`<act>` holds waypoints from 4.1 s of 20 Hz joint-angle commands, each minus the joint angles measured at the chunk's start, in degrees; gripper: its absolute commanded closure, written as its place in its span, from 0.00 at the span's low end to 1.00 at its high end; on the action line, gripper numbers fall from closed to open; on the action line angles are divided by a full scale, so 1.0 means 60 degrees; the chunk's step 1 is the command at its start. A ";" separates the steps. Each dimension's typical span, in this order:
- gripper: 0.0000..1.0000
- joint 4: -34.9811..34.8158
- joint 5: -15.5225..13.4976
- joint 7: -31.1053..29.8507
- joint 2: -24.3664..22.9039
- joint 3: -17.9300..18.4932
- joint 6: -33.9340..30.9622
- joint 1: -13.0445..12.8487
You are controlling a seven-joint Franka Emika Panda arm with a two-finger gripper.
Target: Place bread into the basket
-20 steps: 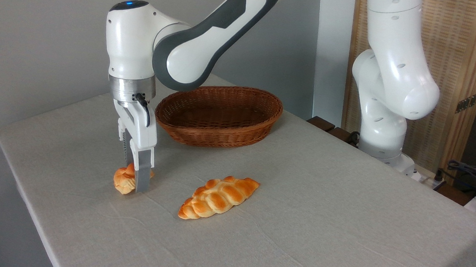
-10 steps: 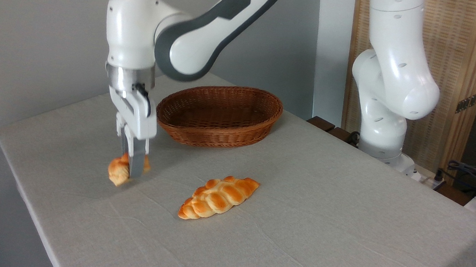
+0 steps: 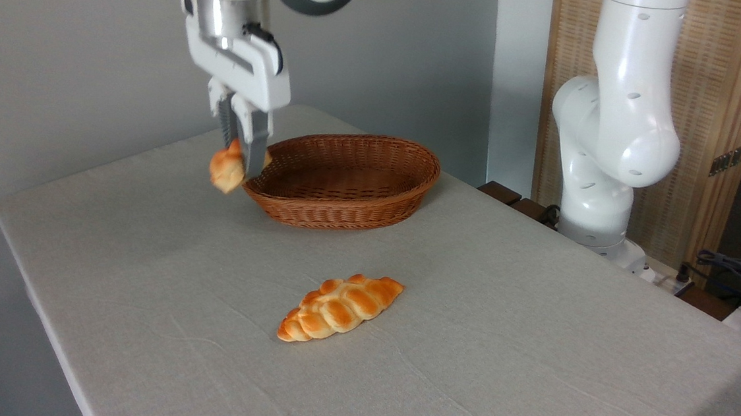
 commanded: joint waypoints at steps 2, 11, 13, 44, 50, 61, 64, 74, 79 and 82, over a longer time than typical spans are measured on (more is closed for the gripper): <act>0.56 -0.0845 -0.1071 -0.0291 -0.0551 0.0136 -0.0325 -0.1511; 0.00 -0.1740 -0.0925 0.0193 -0.0362 0.0107 0.0025 -0.2216; 0.00 -0.1813 -0.0925 0.0193 -0.0288 0.0107 0.0275 -0.2231; 0.00 0.2623 0.0672 0.1819 0.0166 0.0166 -0.2447 0.3041; 0.00 0.3240 0.0672 0.3063 0.0590 -0.0170 -0.3313 0.3260; 0.00 0.3372 0.0686 0.2683 0.0767 -0.0699 -0.3342 0.3965; 0.00 0.3372 0.0701 0.2683 0.0767 -0.0684 -0.3401 0.3965; 0.00 0.3856 0.0818 0.2668 0.0943 -0.0289 -0.3664 0.3629; 0.00 0.3856 0.0803 0.2800 0.0943 0.0120 -0.3650 0.3278; 0.00 0.3856 0.0803 0.2785 0.0943 0.0136 -0.3650 0.3277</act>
